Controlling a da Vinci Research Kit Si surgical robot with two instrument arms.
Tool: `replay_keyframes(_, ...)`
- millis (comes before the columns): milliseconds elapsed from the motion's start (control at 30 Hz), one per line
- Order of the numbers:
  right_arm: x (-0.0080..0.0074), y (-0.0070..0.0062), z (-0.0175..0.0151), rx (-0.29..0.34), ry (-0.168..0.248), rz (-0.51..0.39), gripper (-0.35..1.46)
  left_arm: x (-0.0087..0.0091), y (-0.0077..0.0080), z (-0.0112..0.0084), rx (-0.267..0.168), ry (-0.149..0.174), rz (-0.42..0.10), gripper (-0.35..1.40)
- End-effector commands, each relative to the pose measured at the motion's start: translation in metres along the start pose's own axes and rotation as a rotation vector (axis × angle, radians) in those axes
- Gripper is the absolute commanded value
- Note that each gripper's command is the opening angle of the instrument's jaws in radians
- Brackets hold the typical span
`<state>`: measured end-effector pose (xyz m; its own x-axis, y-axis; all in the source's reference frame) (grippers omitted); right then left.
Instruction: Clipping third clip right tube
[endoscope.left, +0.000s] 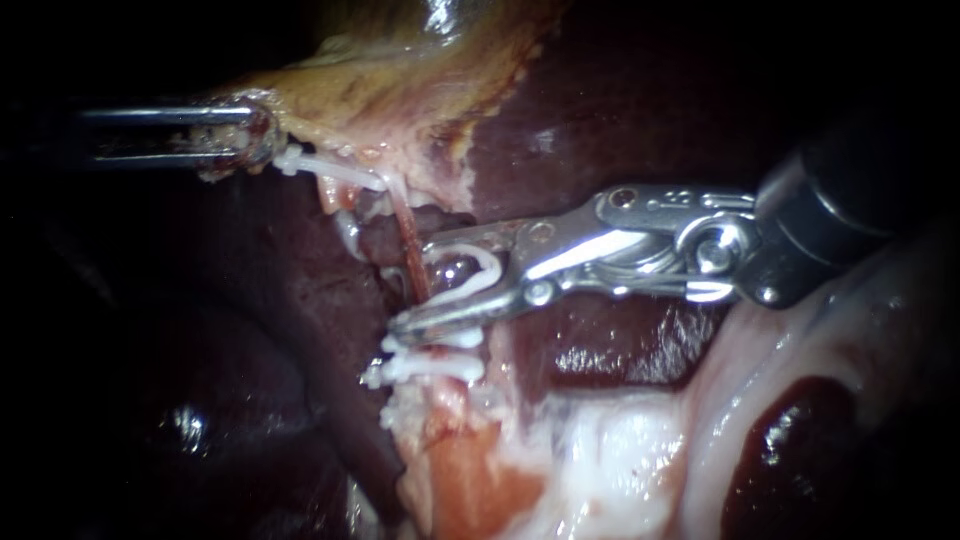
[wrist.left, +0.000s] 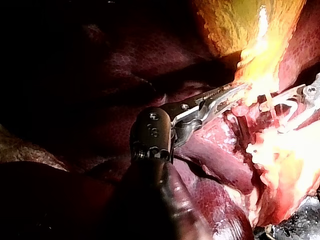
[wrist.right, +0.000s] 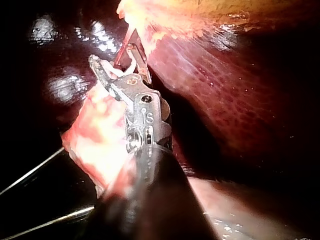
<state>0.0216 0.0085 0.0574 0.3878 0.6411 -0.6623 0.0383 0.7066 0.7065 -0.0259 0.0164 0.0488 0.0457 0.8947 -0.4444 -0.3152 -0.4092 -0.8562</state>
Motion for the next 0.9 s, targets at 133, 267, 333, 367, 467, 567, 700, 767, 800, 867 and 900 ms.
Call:
replay_keyframes(133, 0.0002, 0.0002, 0.0009, 0.008, 0.042, 0.0, 0.5, 0.0, 0.0, 0.0, 0.001, 0.0, 0.0, -0.35)
replay_keyframes(267, 0.0005, 0.0002, 0.0014, 0.01, 0.054, 0.007, 0.5, 0.0, 0.0, 0.0, 0.001, 0.0, 0.0, -0.35)
replay_keyframes(333, 0.0005, 0.0002, 0.0014, 0.01, 0.057, 0.008, 0.5, 0.0, 0.0, 0.0, 0.001, 0.0, 0.0, -0.35)
replay_keyframes(367, 0.0005, 0.0002, 0.0015, 0.011, 0.06, 0.008, 0.5, 0.0, 0.0, 0.0001, 0.001, 0.0, 0.0, -0.35)
replay_keyframes(467, 0.0007, 0.0002, 0.0016, 0.016, 0.077, 0.015, 0.5, 0.0, 0.0, 0.0001, 0.001, 0.0, 0.0, -0.35)
replay_keyframes(567, 0.0008, 0.0002, 0.0017, 0.017, 0.08, 0.015, 0.5, 0.0, 0.0, 0.0001, 0.001, 0.0, 0.0, -0.35)
replay_keyframes(700, 0.001, -0.0002, 0.0017, 0.018, 0.079, 0.021, 0.5, 0.0, 0.0, 0.0001, 0.001, 0.0, 0.0, -0.35)
replay_keyframes(767, 0.0012, -0.0004, 0.0016, 0.02, 0.088, 0.028, 0.5, 0.0, 0.0, 0.0001, 0.001, 0.0, 0.0, -0.35)
replay_keyframes(800, 0.0014, -0.0006, 0.0016, 0.027, 0.096, 0.035, 0.5, 0.0, 0.0, 0.0001, 0.001, 0.0, 0.0, -0.35)
replay_keyframes(867, 0.0019, -0.001, 0.0015, 0.041, 0.113, 0.049, 0.5, 0.0, 0.0, 0.0001, 0.001, 0.0, 0.0, -0.35)
replay_keyframes(900, 0.0021, -0.0012, 0.0014, 0.05, 0.12, 0.05, 0.5, 0.0, 0.0, 0.0001, 0.001, 0.0, 0.0, -0.35)
